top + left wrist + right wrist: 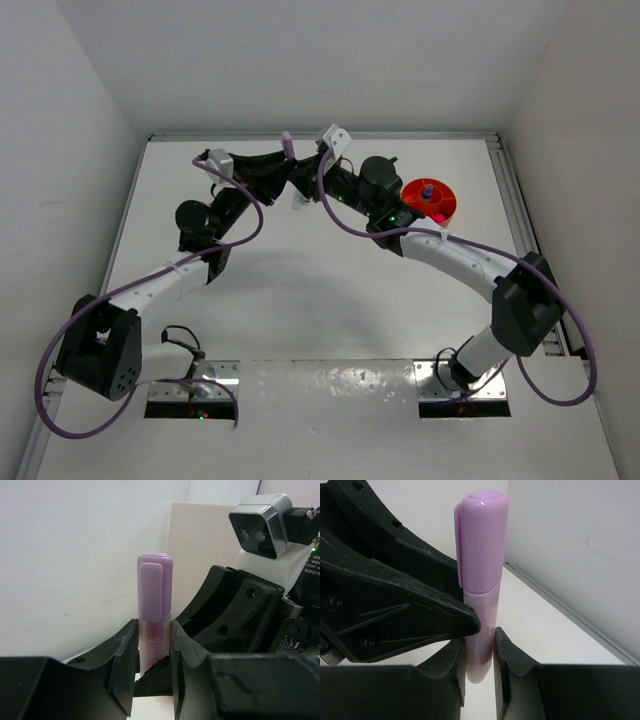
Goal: Sort the stationery into containers
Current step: Close the pen cap on the pen.
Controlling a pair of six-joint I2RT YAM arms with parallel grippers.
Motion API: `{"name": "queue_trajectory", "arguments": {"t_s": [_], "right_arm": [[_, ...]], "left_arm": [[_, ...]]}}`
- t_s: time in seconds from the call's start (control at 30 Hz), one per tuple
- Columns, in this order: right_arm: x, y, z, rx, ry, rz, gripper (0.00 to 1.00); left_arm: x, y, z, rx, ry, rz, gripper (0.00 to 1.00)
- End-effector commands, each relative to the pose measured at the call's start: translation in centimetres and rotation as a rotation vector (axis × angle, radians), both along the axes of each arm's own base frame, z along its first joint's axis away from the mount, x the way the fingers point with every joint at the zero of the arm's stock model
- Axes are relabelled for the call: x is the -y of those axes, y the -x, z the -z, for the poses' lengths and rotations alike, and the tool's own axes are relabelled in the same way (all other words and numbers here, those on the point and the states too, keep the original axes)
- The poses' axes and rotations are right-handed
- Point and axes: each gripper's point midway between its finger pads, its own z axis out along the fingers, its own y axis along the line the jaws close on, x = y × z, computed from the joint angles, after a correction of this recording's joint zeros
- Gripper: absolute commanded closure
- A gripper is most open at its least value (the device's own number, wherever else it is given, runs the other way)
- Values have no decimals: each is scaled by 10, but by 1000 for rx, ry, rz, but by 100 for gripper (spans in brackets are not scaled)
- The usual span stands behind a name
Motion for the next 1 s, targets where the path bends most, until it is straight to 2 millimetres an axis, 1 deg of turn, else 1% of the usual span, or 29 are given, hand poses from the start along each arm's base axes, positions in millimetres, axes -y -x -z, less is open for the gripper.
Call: {"name": "queue_trajectory", "arguments": {"t_s": [0.0,0.03,0.13,0.17,0.2,0.23,0.27,0.3,0.33,0.37,0.4,0.43,0.47,0.5,0.53,0.57,0.6,0.63,0.67,0.7,0.73,0.8,0.83,0.87,0.9,0.93,0.97], "right_arm": [[-4,3,-41,99,-72,-10,95],[-4,2,-38,91,-71,-9,100],[-1,3,-38,102,-70,-1,100],[0,4,-37,109,-65,-1,100],[1,5,-36,111,-62,-2,100],[2,5,-36,114,-60,-2,100],[4,5,-31,104,-57,-3,100],[4,8,-33,106,-65,-22,100],[5,10,-35,110,-70,-30,100],[10,8,-36,102,-79,-33,100],[9,11,-35,99,-81,-56,100],[12,13,-38,103,-83,-64,100],[15,12,-36,89,-79,-68,100],[15,17,-36,88,-72,-91,100],[17,20,-39,88,-71,-100,100],[20,22,-36,79,-60,-106,100],[24,27,-37,79,-50,-126,100],[23,30,-36,81,-47,-146,100],[27,32,-36,71,-31,-157,100],[28,35,-34,64,-13,-174,100],[29,42,-33,74,13,-221,100],[35,46,-21,19,70,-260,100],[35,56,-19,13,88,-323,100],[42,56,-16,-9,97,-336,100],[45,58,-13,-20,102,-351,100],[47,60,-10,-21,111,-368,100],[49,64,-6,-37,124,-390,100]], "left_arm": [[0,6,-16,44,11,0,100],[0,6,-16,43,10,1,100],[2,9,-14,53,-8,15,100],[5,12,-13,65,-22,32,94],[4,13,-15,76,-23,28,94],[7,17,-13,97,-50,48,77],[8,19,-11,111,-66,59,71],[10,23,-12,133,-83,74,65],[12,28,-8,163,-124,98,53],[13,30,-6,175,-142,108,49],[14,35,-2,189,-166,132,40],[12,35,0,188,-173,140,37],[10,37,0,191,-171,148,35],[5,42,-4,212,-170,155,29],[3,45,-5,215,-167,168,27],[1,52,-11,244,-173,173,25],[-1,53,-8,255,-203,178,21],[-2,55,-7,258,-217,180,20],[-3,55,-5,255,-236,183,18],[-5,56,1,234,-267,192,15],[-7,54,3,240,-290,184,14],[-14,55,6,232,-323,190,12],[-16,56,3,242,-334,191,12],[-18,57,0,249,-340,192,13],[-20,60,0,255,-358,217,20],[-20,62,-7,272,-364,233,26],[-20,60,-5,266,-370,249,33]]}}
